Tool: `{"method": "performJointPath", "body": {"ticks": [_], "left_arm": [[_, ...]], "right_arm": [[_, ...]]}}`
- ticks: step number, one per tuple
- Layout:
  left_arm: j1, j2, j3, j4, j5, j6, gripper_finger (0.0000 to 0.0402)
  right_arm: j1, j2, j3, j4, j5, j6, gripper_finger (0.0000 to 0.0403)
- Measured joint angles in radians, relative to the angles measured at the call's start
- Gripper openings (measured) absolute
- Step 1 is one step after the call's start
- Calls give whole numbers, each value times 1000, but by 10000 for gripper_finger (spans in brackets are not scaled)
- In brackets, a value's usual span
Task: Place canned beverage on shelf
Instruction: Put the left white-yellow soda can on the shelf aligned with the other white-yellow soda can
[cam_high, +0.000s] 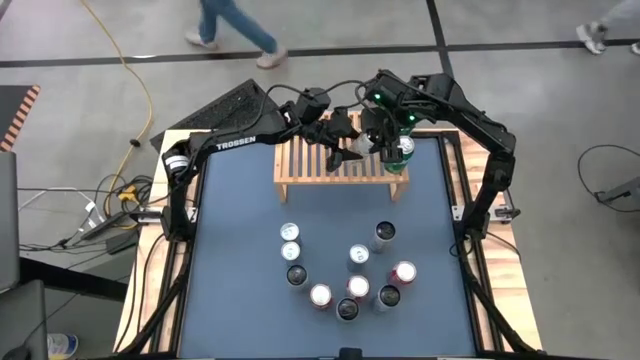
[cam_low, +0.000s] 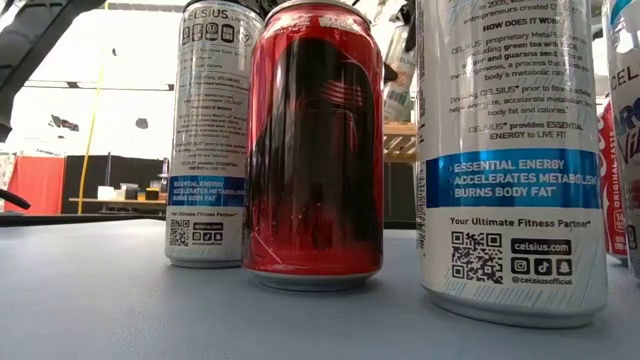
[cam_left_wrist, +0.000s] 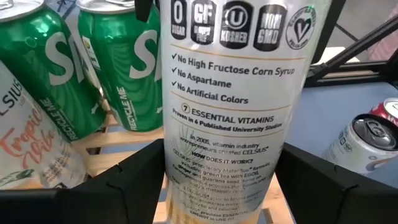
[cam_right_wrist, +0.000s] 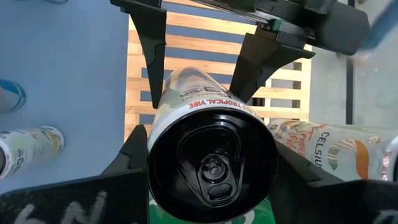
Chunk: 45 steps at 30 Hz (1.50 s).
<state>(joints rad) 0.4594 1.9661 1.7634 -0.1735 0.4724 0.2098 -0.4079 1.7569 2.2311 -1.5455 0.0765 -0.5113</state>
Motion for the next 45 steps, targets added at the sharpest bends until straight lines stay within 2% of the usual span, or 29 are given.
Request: {"method": "performJointPath", "body": {"ticks": [4, 10, 15, 21, 28, 36, 45], "left_arm": [[-3, 0, 0, 3, 0, 11, 264], [-7, 1, 0, 8, 2, 8, 264], [-4, 1, 0, 8, 12, -3, 262], [-3, 1, -1, 26, 13, -12, 231], [15, 3, -2, 48, 32, -60, 229], [33, 2, 0, 123, 83, -128, 230], [52, 5, -3, 179, 36, -128, 231]], "right_arm": [[1, 0, 0, 4, 1, 1, 176], [2, -1, 0, 20, -5, 6, 208], [2, -1, 0, 23, -7, 9, 211], [0, -1, 0, 24, -5, 7, 213], [-1, -6, 4, 31, 6, 17, 224], [-21, -11, 107, 23, 7, 25, 231], [-89, -138, 122, 108, 2, 59, 231]]}}
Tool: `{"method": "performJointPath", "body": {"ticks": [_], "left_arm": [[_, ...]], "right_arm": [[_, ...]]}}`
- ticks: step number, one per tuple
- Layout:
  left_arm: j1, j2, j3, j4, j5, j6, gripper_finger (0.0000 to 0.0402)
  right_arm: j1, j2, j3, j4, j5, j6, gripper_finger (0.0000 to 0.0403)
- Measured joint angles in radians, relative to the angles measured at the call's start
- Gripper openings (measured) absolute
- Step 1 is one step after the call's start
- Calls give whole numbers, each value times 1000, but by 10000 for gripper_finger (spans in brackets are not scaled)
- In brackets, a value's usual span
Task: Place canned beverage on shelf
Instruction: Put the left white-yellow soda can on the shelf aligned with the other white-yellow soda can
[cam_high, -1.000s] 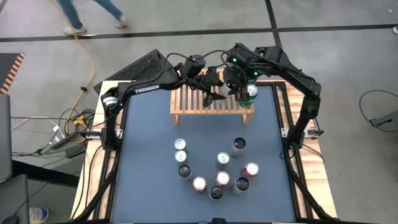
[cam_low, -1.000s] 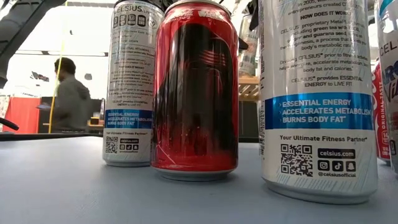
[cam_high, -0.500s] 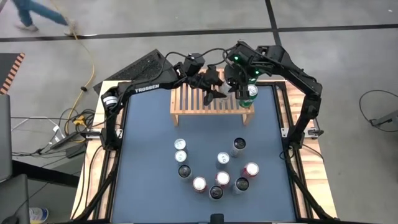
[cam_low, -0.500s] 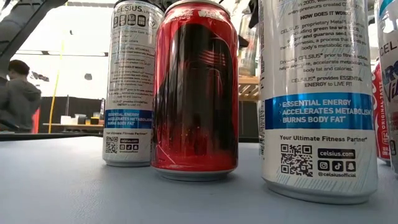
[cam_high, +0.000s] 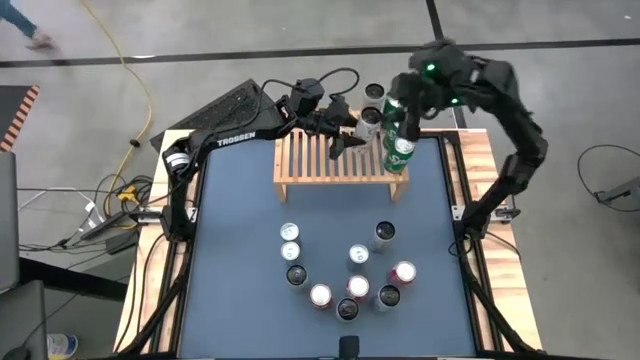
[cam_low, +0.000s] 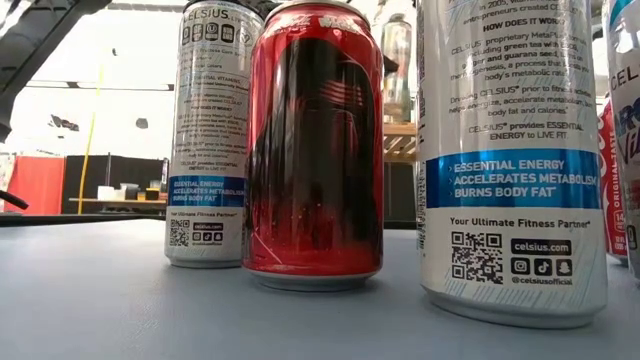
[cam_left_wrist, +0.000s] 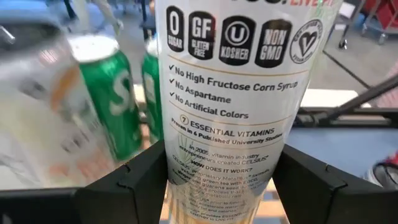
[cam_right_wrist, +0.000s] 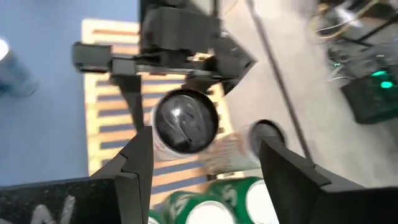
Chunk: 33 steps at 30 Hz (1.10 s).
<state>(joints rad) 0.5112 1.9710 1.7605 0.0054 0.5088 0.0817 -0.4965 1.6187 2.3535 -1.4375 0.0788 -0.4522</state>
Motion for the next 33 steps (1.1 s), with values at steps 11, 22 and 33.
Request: {"method": "performJointPath", "body": {"ticks": [11, 22, 33], "left_arm": [[34, 11, -67, 259, 83, -169, 231], [-12, 13, -198, 421, -76, -219, 231], [-24, 10, -197, 363, -111, -120, 231]], "right_arm": [[-14, -118, 0, 90, -2, 60, 230], [-16, -122, -2, 77, -1, 78, 230], [-16, -122, -2, 77, -1, 78, 230]]}}
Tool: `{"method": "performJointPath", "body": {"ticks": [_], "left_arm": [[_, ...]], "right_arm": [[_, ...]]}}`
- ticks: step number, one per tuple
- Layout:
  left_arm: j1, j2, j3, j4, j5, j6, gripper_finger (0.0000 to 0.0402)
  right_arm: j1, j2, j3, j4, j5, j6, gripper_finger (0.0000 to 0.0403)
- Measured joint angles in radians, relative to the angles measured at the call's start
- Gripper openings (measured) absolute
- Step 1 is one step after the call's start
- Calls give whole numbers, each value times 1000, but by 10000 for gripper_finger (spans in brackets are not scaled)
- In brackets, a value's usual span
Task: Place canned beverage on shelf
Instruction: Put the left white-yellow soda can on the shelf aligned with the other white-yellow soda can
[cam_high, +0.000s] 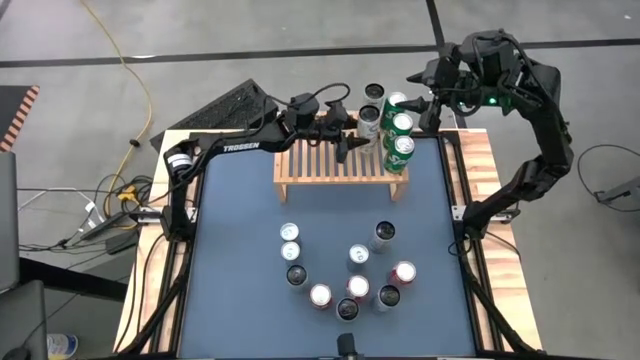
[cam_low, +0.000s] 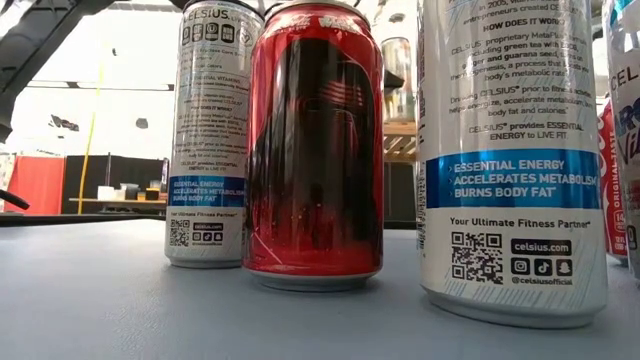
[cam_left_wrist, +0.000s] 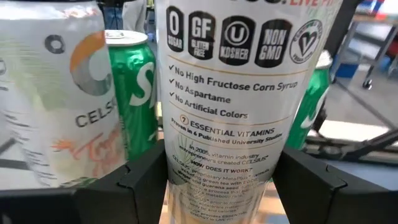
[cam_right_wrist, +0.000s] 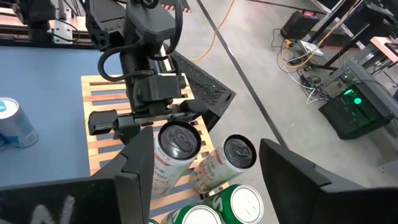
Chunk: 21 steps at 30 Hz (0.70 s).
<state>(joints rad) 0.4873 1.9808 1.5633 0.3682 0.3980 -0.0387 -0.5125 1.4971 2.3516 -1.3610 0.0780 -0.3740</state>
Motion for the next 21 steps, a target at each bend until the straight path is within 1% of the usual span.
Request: {"method": "performJointPath", "body": {"ticks": [2, 9, 12, 15, 21], "left_arm": [[1, 0, 0, -12, 5, 34, 231], [-3, 12, 0, 5, 31, 85, 231], [-2, 21, -1, 7, 41, 58, 231], [-1, 18, 0, 9, 34, 85, 231], [4, 31, 0, 68, 10, 51, 231]], "right_arm": [[0, 0, 0, 0, 0, 0, 230], [0, 0, 0, 0, 0, 0, 230], [0, 0, 0, -1, 0, 0, 230], [0, 0, 0, -2, 0, 0, 230], [0, 0, 0, -10, 1, 0, 230]]}}
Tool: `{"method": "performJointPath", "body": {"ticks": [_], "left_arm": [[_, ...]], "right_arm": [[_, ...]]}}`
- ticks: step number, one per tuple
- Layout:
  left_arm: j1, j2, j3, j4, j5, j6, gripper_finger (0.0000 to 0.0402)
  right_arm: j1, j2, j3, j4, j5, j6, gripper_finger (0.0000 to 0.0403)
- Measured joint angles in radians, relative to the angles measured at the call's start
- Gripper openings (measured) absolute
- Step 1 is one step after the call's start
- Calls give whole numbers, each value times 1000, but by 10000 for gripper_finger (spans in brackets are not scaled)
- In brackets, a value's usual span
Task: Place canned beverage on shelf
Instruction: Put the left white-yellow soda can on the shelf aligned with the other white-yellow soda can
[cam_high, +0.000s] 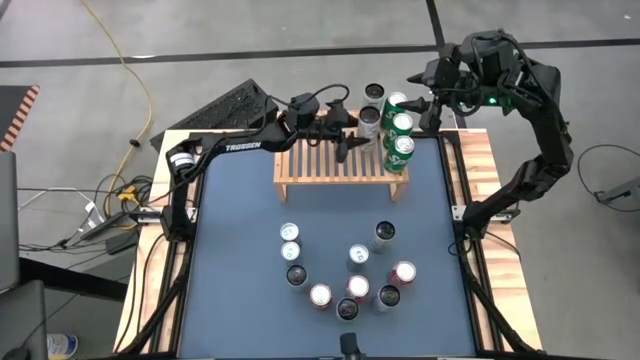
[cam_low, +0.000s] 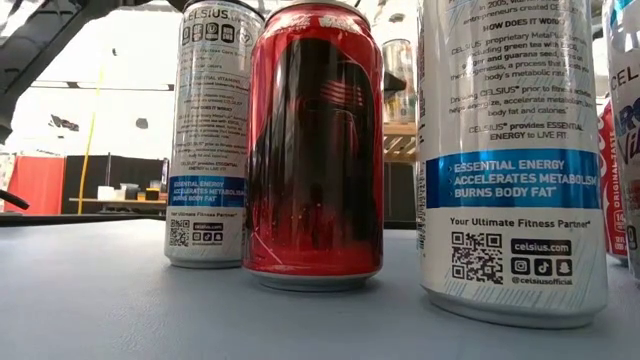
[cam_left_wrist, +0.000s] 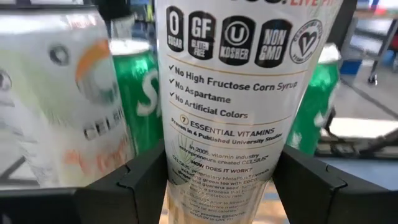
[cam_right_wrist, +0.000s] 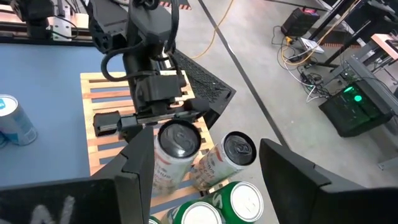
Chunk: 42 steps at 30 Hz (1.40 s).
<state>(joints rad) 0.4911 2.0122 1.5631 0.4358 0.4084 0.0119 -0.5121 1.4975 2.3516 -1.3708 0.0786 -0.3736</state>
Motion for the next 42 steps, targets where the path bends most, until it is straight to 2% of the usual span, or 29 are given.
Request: {"method": "performJointPath", "body": {"ticks": [6, 15, 27, 42], "left_arm": [[-4, 35, 0, 35, 20, -94, 231], [-4, 33, 0, 32, 11, -104, 234], [-8, 29, 1, 3, -3, -85, 304], [12, -3, 2, -102, -3, -56, 312]], "right_arm": [[0, 0, 0, -7, 0, 1, 230], [1, 0, 0, -21, 0, 2, 230], [1, 0, 0, -27, -1, 1, 230], [1, 5, 0, -63, -5, 15, 231]]}}
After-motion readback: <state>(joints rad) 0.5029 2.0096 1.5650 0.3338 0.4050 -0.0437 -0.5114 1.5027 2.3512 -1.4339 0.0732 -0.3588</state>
